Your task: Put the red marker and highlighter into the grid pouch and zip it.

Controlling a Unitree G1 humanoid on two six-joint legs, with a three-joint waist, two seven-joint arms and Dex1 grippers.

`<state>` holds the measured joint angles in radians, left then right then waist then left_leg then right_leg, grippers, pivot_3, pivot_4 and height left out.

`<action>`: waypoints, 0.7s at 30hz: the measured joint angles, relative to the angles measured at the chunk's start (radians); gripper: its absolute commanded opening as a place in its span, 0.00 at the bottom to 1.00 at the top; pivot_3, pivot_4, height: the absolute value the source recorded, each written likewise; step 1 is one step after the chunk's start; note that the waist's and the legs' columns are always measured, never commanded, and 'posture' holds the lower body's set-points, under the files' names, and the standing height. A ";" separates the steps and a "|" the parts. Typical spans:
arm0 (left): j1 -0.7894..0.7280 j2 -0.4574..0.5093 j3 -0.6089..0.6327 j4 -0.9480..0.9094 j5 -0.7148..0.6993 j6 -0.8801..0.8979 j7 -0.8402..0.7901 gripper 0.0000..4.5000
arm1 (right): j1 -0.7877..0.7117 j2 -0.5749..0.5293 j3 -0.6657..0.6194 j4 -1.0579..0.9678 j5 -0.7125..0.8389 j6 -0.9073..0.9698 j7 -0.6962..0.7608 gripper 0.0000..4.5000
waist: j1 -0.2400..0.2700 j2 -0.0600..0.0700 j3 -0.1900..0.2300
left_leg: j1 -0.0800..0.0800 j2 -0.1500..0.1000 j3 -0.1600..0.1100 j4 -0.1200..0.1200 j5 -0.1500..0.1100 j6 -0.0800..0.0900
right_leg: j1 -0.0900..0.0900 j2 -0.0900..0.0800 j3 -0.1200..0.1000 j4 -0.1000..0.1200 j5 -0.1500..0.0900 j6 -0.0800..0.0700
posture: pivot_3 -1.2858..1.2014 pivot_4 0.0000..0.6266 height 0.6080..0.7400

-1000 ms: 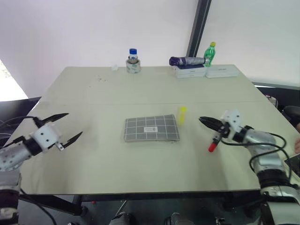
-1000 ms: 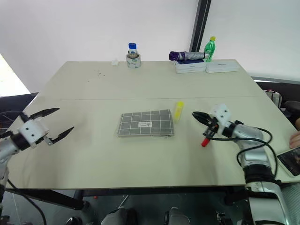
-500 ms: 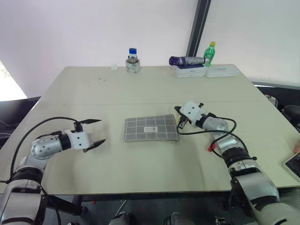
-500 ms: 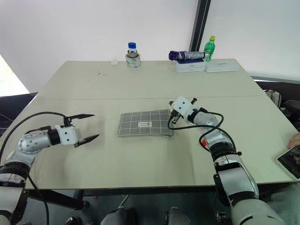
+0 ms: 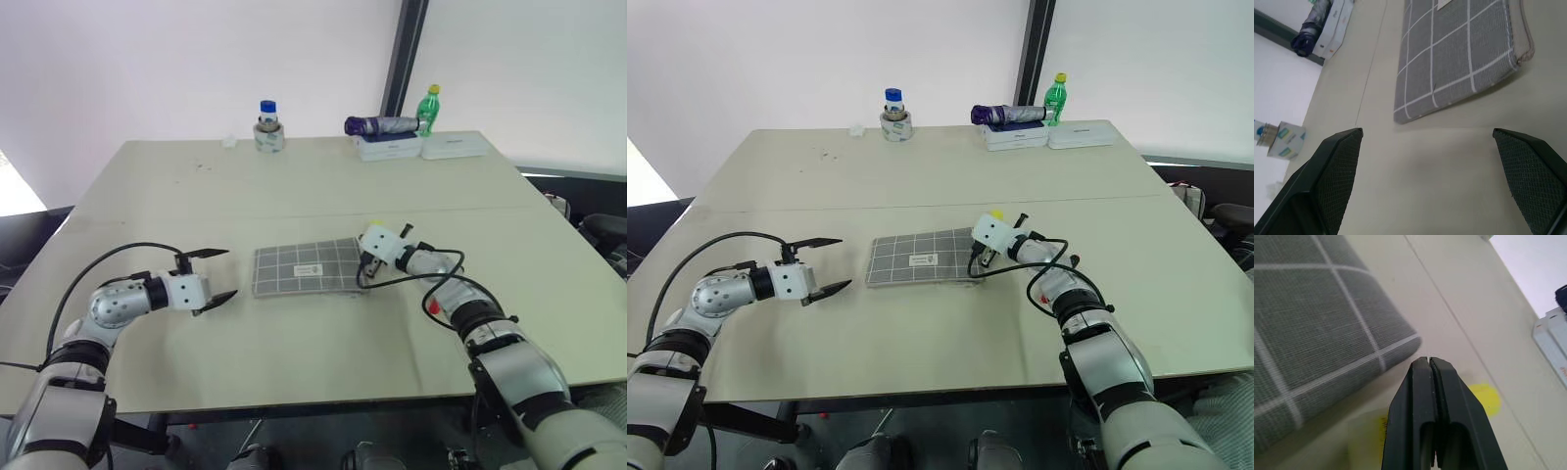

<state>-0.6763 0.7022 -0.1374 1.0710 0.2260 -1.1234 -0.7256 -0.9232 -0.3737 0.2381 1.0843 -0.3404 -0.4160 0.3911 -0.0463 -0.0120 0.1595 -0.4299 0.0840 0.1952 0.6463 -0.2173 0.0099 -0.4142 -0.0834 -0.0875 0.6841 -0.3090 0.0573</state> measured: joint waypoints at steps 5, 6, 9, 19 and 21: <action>-0.010 -0.002 -0.024 0.007 0.055 -0.032 0.075 1.00 | -0.009 0.026 0.030 0.017 -0.029 -0.013 -0.011 0.01 | 0.000 0.000 0.000 | 0.000 0.000 0.000 0.000 0.000 0.000 | 0.000 0.000 0.000 0.000 0.000 0.000 | 0.52 0.24 0.98; -0.013 -0.001 -0.032 0.008 0.069 -0.039 0.091 1.00 | -0.009 0.031 0.030 0.020 -0.030 -0.013 -0.015 0.01 | 0.000 0.000 0.000 | 0.000 0.000 0.000 0.000 0.000 0.000 | 0.000 0.000 0.000 0.000 0.000 0.000 | 0.52 0.24 0.98; -0.025 0.002 -0.050 0.011 0.104 -0.055 0.129 1.00 | -0.013 0.043 0.033 0.024 -0.033 -0.014 -0.021 0.01 | 0.002 0.000 0.000 | 0.000 0.000 0.000 0.000 0.000 0.000 | 0.000 0.000 0.000 0.000 0.000 0.000 | 0.52 0.24 0.98; -0.021 -0.029 -0.104 -0.016 0.120 -0.130 0.164 1.00 | -0.017 0.058 0.036 0.028 -0.039 -0.037 -0.027 0.01 | 0.002 0.000 0.000 | 0.000 0.000 0.000 0.000 0.000 0.000 | 0.000 0.000 0.000 0.000 0.000 0.000 | 0.52 0.24 0.98; -0.021 -0.035 -0.108 -0.019 0.119 -0.130 0.166 1.00 | -0.017 0.059 0.037 0.028 -0.039 -0.050 -0.018 0.01 | 0.002 0.000 0.000 | 0.000 0.000 0.000 0.000 0.000 0.000 | 0.000 0.000 0.000 0.000 0.000 0.000 | 0.52 0.24 0.98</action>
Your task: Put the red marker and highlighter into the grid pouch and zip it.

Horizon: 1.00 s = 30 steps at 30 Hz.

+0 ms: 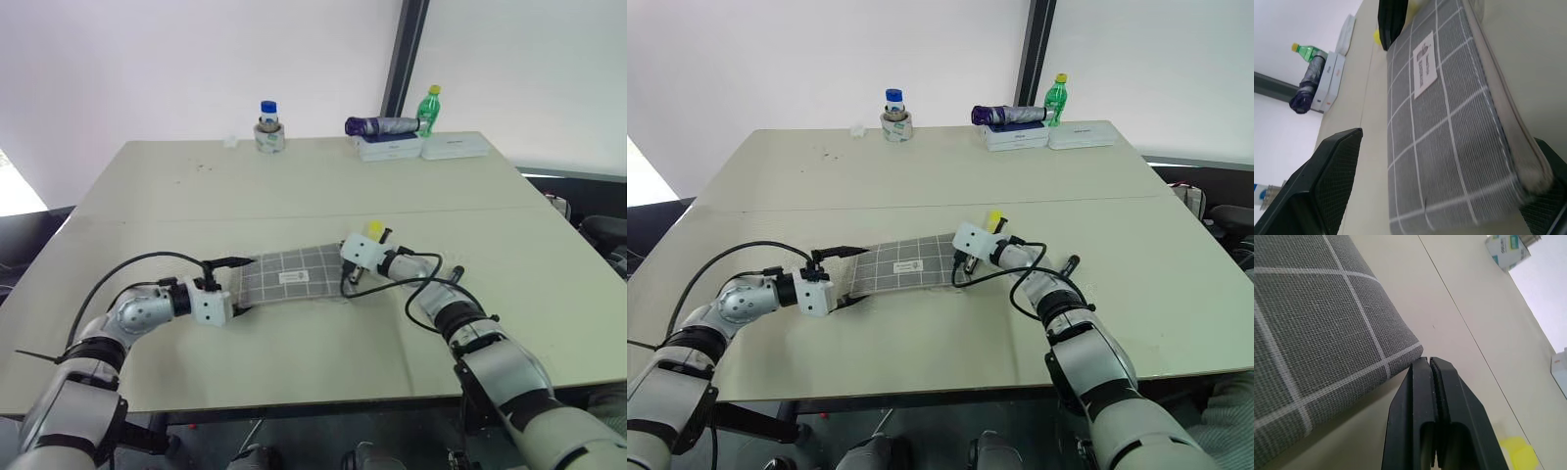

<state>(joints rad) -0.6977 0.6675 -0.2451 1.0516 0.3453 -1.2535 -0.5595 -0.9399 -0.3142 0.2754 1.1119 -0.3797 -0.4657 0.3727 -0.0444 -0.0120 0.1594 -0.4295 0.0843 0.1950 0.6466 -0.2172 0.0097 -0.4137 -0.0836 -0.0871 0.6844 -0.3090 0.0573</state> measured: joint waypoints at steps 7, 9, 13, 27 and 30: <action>0.010 -0.003 -0.022 0.000 -0.008 0.006 -0.017 0.57 | 0.000 -0.001 0.002 0.000 0.000 -0.005 0.008 0.00 | -0.001 0.000 0.000 | 0.000 0.000 0.000 0.000 0.000 0.000 | 0.000 0.000 0.000 0.000 0.000 0.000 | 0.52 0.24 0.98; 0.018 -0.005 -0.031 0.002 -0.010 0.007 -0.027 0.33 | 0.000 -0.001 0.002 0.000 0.000 -0.005 0.009 0.00 | -0.001 0.000 0.000 | 0.000 0.000 0.000 0.000 0.000 0.000 | 0.000 0.000 0.000 0.000 0.000 0.000 | 0.52 0.24 0.98; 0.008 -0.003 -0.019 -0.005 -0.060 0.009 -0.050 0.01 | 0.000 -0.001 0.002 0.000 0.000 -0.012 0.010 0.00 | 0.000 0.000 0.000 | 0.001 0.000 0.000 0.000 0.000 0.000 | 0.001 0.000 0.000 0.000 0.000 0.000 | 0.52 0.24 0.98; 0.167 -0.013 0.080 -0.288 -0.432 0.310 -0.222 0.00 | 0.021 -0.016 -0.149 -0.339 0.288 0.075 0.251 0.78 | 0.000 0.001 0.000 | 0.000 0.000 -0.002 0.000 0.000 0.000 | 0.001 0.000 0.000 0.000 0.000 0.000 | 0.52 0.24 0.98; 0.237 0.000 0.140 -0.439 -0.516 0.477 -0.221 0.00 | 0.068 -0.039 -0.184 -0.453 0.339 0.157 0.268 0.99 | 0.001 0.001 0.000 | 0.000 0.000 -0.003 0.001 0.000 0.000 | 0.002 0.000 0.000 0.000 0.000 0.000 | 0.52 0.24 0.98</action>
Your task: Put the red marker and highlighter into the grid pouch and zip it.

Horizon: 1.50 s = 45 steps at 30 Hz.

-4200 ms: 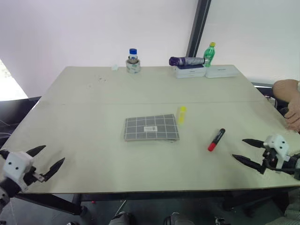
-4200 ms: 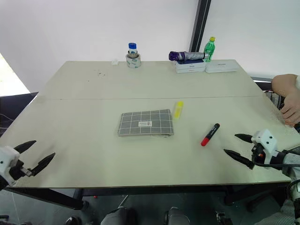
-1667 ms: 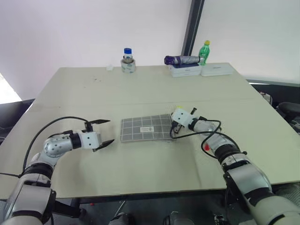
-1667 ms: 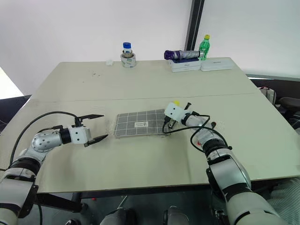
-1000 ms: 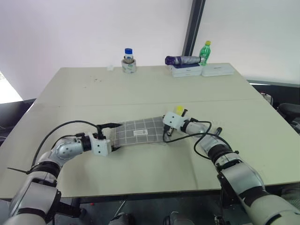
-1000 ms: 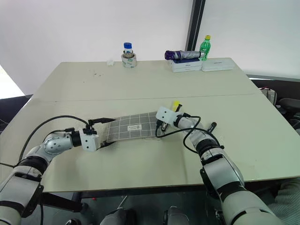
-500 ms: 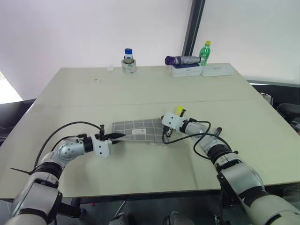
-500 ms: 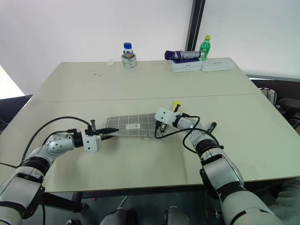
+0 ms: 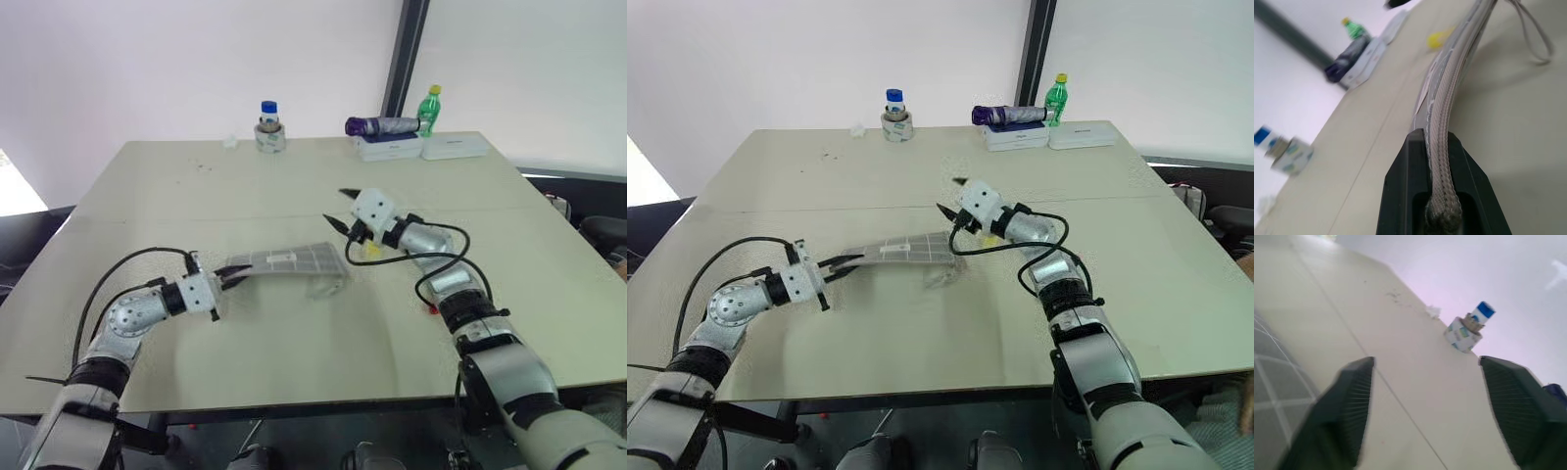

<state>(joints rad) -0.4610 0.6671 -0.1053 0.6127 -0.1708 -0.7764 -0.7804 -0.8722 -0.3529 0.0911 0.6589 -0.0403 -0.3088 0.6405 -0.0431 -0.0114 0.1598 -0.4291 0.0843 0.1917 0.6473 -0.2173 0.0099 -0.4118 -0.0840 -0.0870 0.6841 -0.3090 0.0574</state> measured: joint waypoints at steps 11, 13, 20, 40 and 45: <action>0.185 -0.007 0.112 -0.411 0.067 0.266 0.174 0.00 | 0.331 0.050 -0.033 -0.515 0.212 0.476 0.021 0.99 | -0.001 0.000 0.000 | 0.001 0.000 -0.002 -0.001 0.000 0.000 | 0.001 -0.001 -0.001 0.000 0.000 0.000 | 0.52 0.24 0.98; 0.196 -0.015 0.112 -0.425 0.098 0.279 0.189 0.00 | 0.354 0.084 -0.021 -0.534 0.215 0.506 0.000 0.99 | -0.001 0.000 0.000 | 0.001 0.000 -0.002 -0.001 0.000 0.000 | 0.001 0.000 -0.001 0.000 0.000 0.000 | 0.52 0.24 0.98; 0.207 -0.030 0.112 -0.466 0.138 0.309 0.198 0.00 | 0.344 0.173 0.005 -0.547 0.222 0.556 -0.038 0.99 | 0.001 0.000 0.000 | 0.001 0.000 -0.002 -0.001 0.000 0.000 | 0.001 0.000 -0.001 0.000 0.000 0.000 | 0.52 0.24 0.98; 0.220 -0.049 0.120 -0.508 0.163 0.329 0.216 0.00 | 0.375 0.193 -0.025 -0.565 0.279 0.646 -0.086 0.87 | 0.005 0.000 0.000 | 0.000 -0.001 -0.002 -0.002 -0.004 0.006 | 0.001 -0.003 -0.001 -0.001 0.000 0.000 | 0.52 0.24 0.98; 0.210 -0.058 0.120 -0.508 0.164 0.331 0.216 0.00 | 0.376 0.193 -0.022 -0.556 0.279 0.646 -0.089 0.33 | 0.001 0.000 0.000 | 0.000 -0.001 -0.002 -0.003 -0.004 0.006 | 0.000 -0.003 -0.001 -0.001 0.000 0.000 | 0.52 0.24 0.98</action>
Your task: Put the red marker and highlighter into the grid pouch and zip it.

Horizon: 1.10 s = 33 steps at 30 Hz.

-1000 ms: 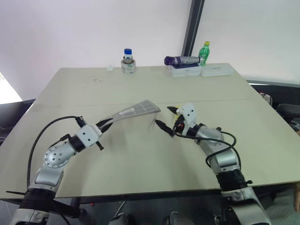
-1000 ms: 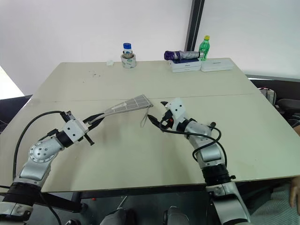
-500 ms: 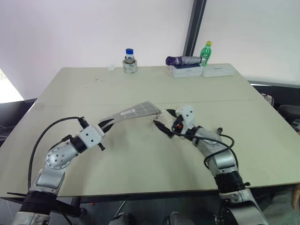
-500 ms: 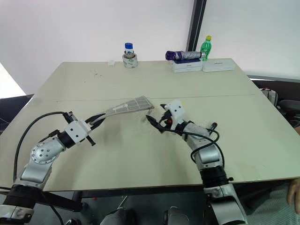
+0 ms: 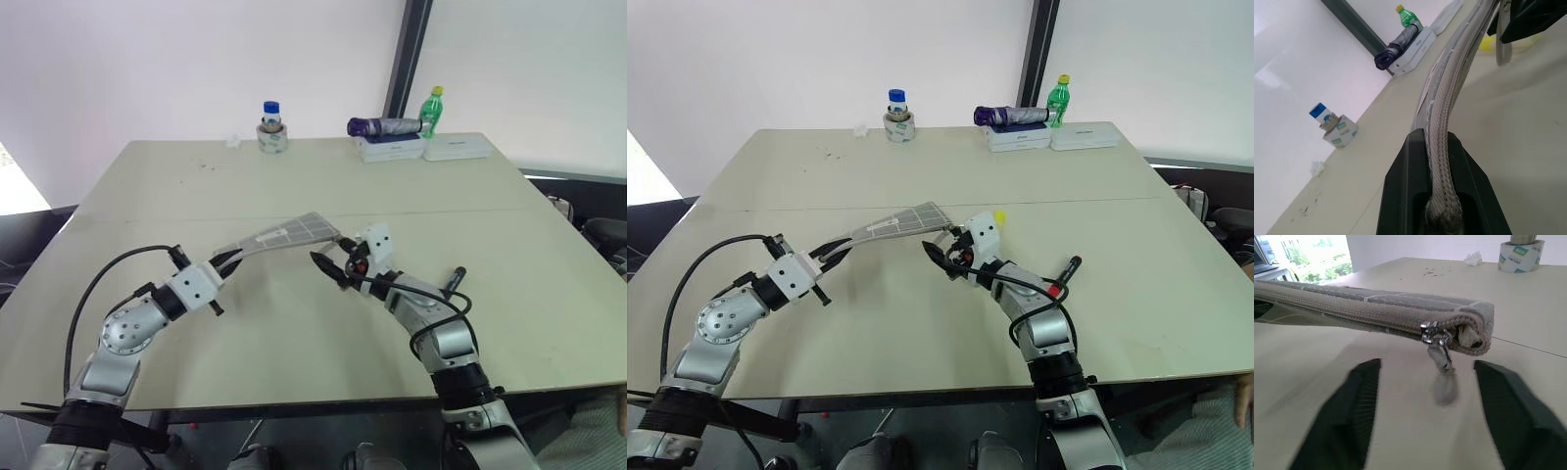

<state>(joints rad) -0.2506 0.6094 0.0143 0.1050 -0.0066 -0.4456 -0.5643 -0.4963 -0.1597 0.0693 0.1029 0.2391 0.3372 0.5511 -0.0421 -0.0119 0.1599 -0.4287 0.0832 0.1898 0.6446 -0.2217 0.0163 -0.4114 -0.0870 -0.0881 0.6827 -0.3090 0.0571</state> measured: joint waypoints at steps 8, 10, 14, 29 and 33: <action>-0.001 -0.009 0.000 0.000 0.016 0.003 0.001 0.00 | 0.000 0.000 0.002 0.002 -0.005 -0.002 -0.013 0.00 | -0.001 0.000 0.000 | 0.000 0.000 0.000 0.000 0.000 0.000 | 0.000 0.000 0.000 0.000 0.000 0.000 | 0.52 0.24 0.98; 0.000 -0.014 0.000 0.000 0.026 0.003 0.007 0.00 | -0.001 -0.025 0.040 0.001 -0.056 -0.017 -0.017 0.00 | -0.001 0.000 0.000 | 0.000 0.000 0.000 0.000 0.000 0.000 | 0.000 0.000 0.000 0.000 0.000 0.000 | 0.52 0.24 0.98; 0.002 -0.035 -0.005 0.002 0.080 0.004 0.043 0.00 | -0.003 -0.056 0.146 -0.012 -0.189 -0.032 -0.039 0.00 | -0.002 0.000 0.000 | 0.000 0.000 0.000 -0.001 0.000 0.000 | -0.001 0.000 0.000 0.000 0.000 0.000 | 0.52 0.24 0.98; 0.047 -0.095 -0.079 -0.012 0.188 0.020 0.103 0.00 | -0.094 -0.058 0.401 -0.036 -0.395 -0.167 0.066 0.00 | -0.002 0.000 0.000 | 0.000 0.000 0.000 -0.001 0.000 0.000 | -0.001 0.000 0.000 0.000 0.000 0.000 | 0.52 0.24 0.98; 0.039 -0.120 -0.078 -0.012 0.197 0.035 0.137 0.00 | -0.171 -0.065 0.446 0.033 -0.458 -0.262 0.111 0.00 | -0.001 -0.001 0.000 | 0.000 0.000 0.000 -0.001 0.000 0.000 | -0.001 0.000 0.000 0.000 0.000 0.000 | 0.52 0.24 0.98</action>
<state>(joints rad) -0.2118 0.4889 -0.0635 0.0928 0.1903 -0.4105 -0.4278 -0.6676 -0.2247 0.5152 0.1363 -0.2184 0.0756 0.6625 -0.0431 -0.0125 0.1603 -0.4291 0.0834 0.1901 0.6439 -0.2218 0.0164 -0.4125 -0.0873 -0.0885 0.6823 -0.3091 0.0571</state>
